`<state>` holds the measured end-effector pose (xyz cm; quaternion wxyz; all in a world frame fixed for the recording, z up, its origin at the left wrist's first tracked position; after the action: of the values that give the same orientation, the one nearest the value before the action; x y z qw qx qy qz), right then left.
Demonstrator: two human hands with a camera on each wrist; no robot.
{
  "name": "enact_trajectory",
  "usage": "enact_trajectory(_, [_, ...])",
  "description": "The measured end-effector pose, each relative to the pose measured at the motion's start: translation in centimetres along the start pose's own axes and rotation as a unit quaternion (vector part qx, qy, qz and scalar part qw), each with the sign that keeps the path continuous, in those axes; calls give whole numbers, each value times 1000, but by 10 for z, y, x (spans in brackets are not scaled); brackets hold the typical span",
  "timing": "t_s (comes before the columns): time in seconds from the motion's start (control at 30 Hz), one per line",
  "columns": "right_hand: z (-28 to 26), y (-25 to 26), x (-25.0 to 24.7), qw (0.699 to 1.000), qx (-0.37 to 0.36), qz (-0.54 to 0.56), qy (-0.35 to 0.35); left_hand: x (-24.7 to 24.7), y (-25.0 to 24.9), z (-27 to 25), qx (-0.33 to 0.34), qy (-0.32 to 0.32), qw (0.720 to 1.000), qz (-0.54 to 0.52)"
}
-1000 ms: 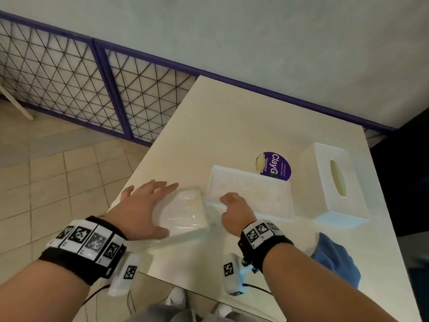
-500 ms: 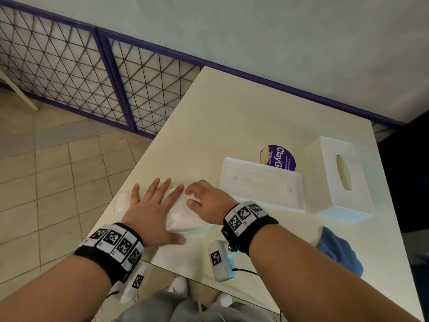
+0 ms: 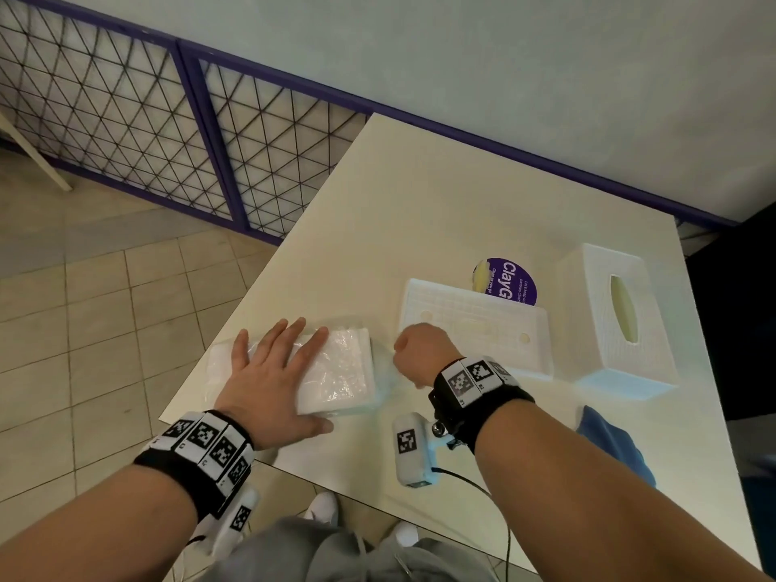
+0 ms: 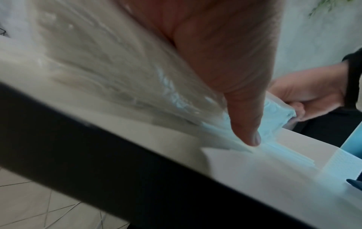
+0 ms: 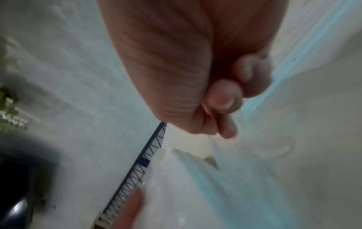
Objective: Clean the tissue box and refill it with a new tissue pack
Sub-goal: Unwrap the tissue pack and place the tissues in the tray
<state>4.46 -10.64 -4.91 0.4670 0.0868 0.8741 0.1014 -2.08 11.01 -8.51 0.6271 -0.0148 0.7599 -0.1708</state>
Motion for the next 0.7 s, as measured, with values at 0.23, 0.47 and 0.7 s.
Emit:
enact_trajectory(0.23, [-8,34,-1,979,-61,190,-40,7,4,-2,19,-15,1000,14])
enact_trajectory(0.47, [-5,35,4,991,-59,118,-8,11,5,-3,22,-29,999,15])
enact_trajectory(0.7, [-9,36,5,982,-53,173,-45,12,6,-5,23,-29,999,20])
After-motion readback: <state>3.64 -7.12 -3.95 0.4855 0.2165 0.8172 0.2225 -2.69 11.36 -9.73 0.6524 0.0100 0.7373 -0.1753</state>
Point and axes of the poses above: each hand's wrist, its own z-axis towards the middle knuckle, its own x-axis out of the palm, y = z × x, the point moved 2 cm from there along z, towards the middle knuckle, and after that the axes turned 5 degrees about -z, right-handed, at the moved point
